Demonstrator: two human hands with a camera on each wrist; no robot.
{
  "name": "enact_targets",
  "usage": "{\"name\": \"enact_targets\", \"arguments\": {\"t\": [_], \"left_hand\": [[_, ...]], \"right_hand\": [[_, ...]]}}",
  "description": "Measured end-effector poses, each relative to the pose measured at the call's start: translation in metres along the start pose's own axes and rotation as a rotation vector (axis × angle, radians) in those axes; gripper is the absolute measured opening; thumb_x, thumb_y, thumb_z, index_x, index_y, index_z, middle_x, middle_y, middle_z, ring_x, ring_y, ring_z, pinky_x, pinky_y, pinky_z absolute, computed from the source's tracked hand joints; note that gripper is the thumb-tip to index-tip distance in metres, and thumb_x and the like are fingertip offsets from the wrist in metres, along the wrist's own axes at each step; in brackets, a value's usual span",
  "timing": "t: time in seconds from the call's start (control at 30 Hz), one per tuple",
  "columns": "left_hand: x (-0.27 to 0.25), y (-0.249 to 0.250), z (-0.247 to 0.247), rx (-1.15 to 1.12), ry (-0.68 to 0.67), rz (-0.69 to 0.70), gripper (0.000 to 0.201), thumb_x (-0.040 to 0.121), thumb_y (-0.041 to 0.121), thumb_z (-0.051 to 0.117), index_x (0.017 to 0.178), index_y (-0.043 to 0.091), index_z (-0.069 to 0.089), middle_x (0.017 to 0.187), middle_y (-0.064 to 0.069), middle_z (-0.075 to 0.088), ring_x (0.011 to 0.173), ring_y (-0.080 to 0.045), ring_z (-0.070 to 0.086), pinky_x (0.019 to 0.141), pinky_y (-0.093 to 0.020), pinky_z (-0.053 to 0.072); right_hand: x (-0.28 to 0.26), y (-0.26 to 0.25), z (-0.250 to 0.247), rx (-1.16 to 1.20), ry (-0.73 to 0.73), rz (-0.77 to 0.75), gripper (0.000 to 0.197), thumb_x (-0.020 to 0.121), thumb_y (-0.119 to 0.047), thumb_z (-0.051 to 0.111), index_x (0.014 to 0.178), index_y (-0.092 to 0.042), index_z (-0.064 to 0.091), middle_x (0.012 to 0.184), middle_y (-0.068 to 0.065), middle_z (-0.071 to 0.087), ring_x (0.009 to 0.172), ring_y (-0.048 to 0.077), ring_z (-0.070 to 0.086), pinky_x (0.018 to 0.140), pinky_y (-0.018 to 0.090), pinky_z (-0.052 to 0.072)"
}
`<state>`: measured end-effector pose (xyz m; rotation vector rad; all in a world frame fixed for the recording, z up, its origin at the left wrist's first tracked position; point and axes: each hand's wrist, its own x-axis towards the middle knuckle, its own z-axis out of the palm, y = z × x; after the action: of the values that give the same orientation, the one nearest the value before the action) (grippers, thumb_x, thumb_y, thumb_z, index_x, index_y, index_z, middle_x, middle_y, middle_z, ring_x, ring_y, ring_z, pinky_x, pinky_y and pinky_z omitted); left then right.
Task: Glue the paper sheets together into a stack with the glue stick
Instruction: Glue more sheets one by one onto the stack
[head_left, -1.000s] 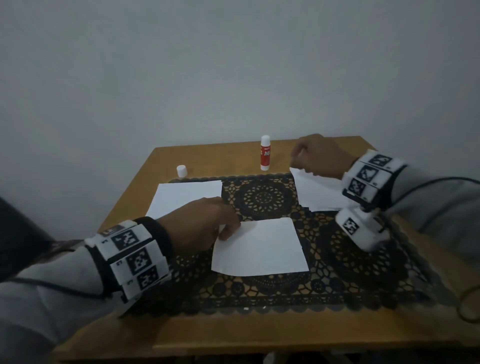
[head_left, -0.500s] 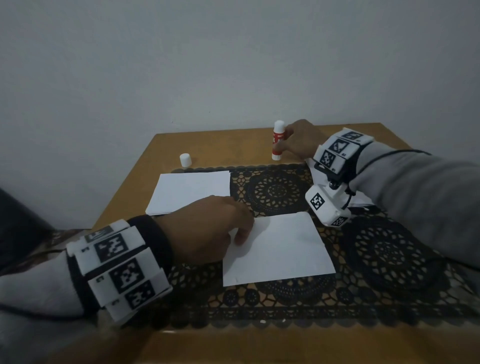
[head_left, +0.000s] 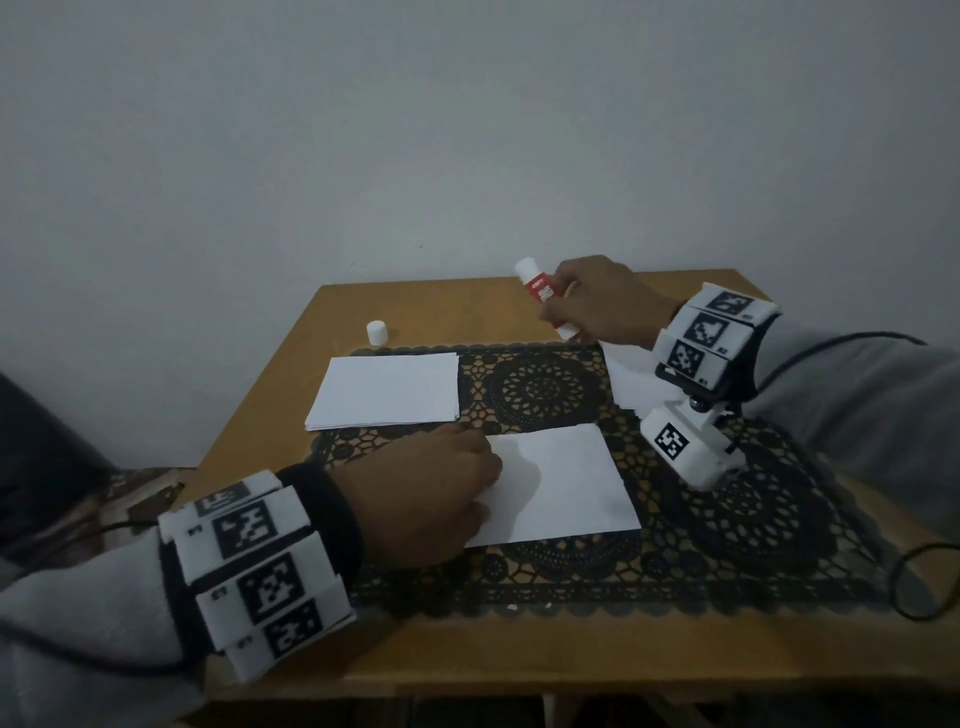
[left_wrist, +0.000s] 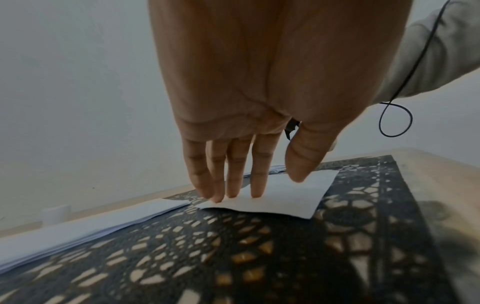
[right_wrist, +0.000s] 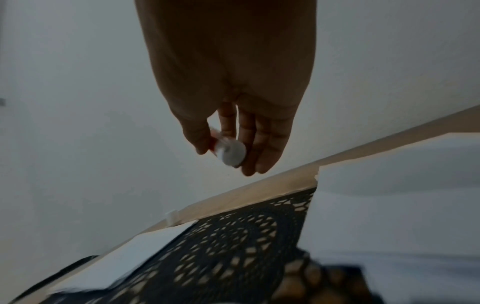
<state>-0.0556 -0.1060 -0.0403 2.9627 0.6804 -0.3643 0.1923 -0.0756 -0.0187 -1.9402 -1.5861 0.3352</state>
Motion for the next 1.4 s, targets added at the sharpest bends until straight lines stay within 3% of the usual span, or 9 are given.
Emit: {"name": "enact_targets", "arguments": {"t": [0.1, 0.3, 0.47, 0.57, 0.67, 0.77, 0.9, 1.23, 1.4], "left_hand": [[-0.004, 0.007, -0.003, -0.008, -0.028, -0.039, 0.037, 0.097, 0.034, 0.044, 0.131, 0.020, 0.051, 0.133, 0.001, 0.048, 0.121, -0.016, 0.044, 0.105, -0.036, 0.039], [-0.013, 0.021, -0.003, 0.033, -0.122, -0.053, 0.049, 0.098, 0.039, 0.041, 0.143, 0.022, 0.037, 0.144, -0.004, 0.039, 0.129, -0.022, 0.042, 0.109, -0.039, 0.037], [-0.019, 0.031, -0.001, 0.069, -0.222, -0.074, 0.068, 0.098, 0.051, 0.034, 0.152, 0.018, 0.011, 0.160, -0.008, 0.005, 0.142, -0.027, 0.025, 0.116, -0.039, 0.027], [-0.020, 0.033, 0.002, 0.072, -0.232, -0.077, 0.072, 0.098, 0.053, 0.030, 0.153, 0.015, 0.002, 0.160, -0.010, -0.005, 0.147, -0.025, 0.007, 0.120, -0.040, 0.017], [-0.020, 0.034, 0.003, 0.097, -0.226, -0.068, 0.074, 0.097, 0.056, 0.029, 0.153, 0.015, 0.002, 0.160, -0.010, -0.004, 0.147, -0.025, 0.005, 0.119, -0.042, 0.018], [-0.022, 0.032, 0.004, 0.093, -0.207, -0.054, 0.074, 0.097, 0.056, 0.029, 0.153, 0.016, 0.003, 0.160, -0.009, -0.002, 0.147, -0.024, 0.007, 0.119, -0.041, 0.019], [-0.022, 0.031, 0.003, 0.114, -0.185, -0.037, 0.072, 0.096, 0.056, 0.030, 0.152, 0.016, 0.009, 0.159, -0.008, 0.007, 0.145, -0.025, 0.014, 0.117, -0.042, 0.023], [-0.021, 0.031, 0.005, 0.160, -0.154, -0.027, 0.073, 0.095, 0.060, 0.026, 0.151, 0.015, 0.014, 0.157, -0.008, 0.014, 0.138, -0.027, 0.024, 0.114, -0.042, 0.028], [-0.018, 0.029, 0.005, 0.176, -0.139, -0.025, 0.069, 0.095, 0.059, 0.027, 0.149, 0.015, 0.021, 0.154, -0.011, 0.023, 0.132, -0.027, 0.032, 0.110, -0.043, 0.033]], "right_hand": [[-0.026, -0.007, -0.008, 0.092, -0.103, -0.030, 0.026, 0.091, -0.028, 0.065, 0.104, -0.006, 0.062, 0.084, 0.010, 0.066, 0.059, 0.017, 0.063, 0.055, 0.029, 0.054], [-0.069, -0.013, -0.015, -0.009, -0.238, -0.133, 0.020, 0.096, -0.032, 0.057, 0.097, -0.013, 0.063, 0.066, 0.002, 0.059, 0.047, 0.008, 0.055, 0.049, 0.027, 0.048], [-0.081, -0.016, -0.008, -0.149, -0.238, -0.189, 0.024, 0.091, -0.041, 0.060, 0.093, -0.020, 0.071, 0.086, 0.001, 0.069, 0.073, 0.022, 0.066, 0.067, 0.039, 0.051], [-0.080, -0.027, 0.002, -0.115, -0.232, -0.195, 0.020, 0.089, -0.037, 0.064, 0.090, -0.019, 0.071, 0.075, 0.001, 0.067, 0.058, 0.017, 0.062, 0.053, 0.029, 0.045], [-0.078, -0.041, 0.016, -0.127, -0.222, -0.211, 0.025, 0.087, -0.038, 0.067, 0.086, -0.013, 0.072, 0.066, -0.007, 0.059, 0.053, 0.005, 0.049, 0.050, 0.022, 0.034], [-0.077, -0.051, 0.030, -0.133, -0.256, -0.224, 0.024, 0.087, -0.040, 0.068, 0.079, -0.017, 0.065, 0.065, -0.011, 0.053, 0.058, 0.004, 0.047, 0.051, 0.020, 0.031], [-0.071, -0.056, 0.044, -0.128, -0.278, -0.253, 0.020, 0.089, -0.030, 0.066, 0.092, -0.012, 0.073, 0.073, -0.017, 0.049, 0.065, 0.001, 0.046, 0.055, 0.016, 0.028], [-0.074, -0.055, 0.037, -0.159, -0.258, -0.221, 0.019, 0.087, -0.027, 0.065, 0.072, -0.015, 0.067, 0.067, -0.004, 0.058, 0.058, 0.012, 0.046, 0.050, 0.023, 0.032], [-0.077, -0.047, 0.027, -0.201, -0.232, -0.166, 0.022, 0.085, -0.027, 0.065, 0.072, -0.010, 0.071, 0.081, 0.011, 0.069, 0.063, 0.016, 0.050, 0.055, 0.028, 0.038]]}}
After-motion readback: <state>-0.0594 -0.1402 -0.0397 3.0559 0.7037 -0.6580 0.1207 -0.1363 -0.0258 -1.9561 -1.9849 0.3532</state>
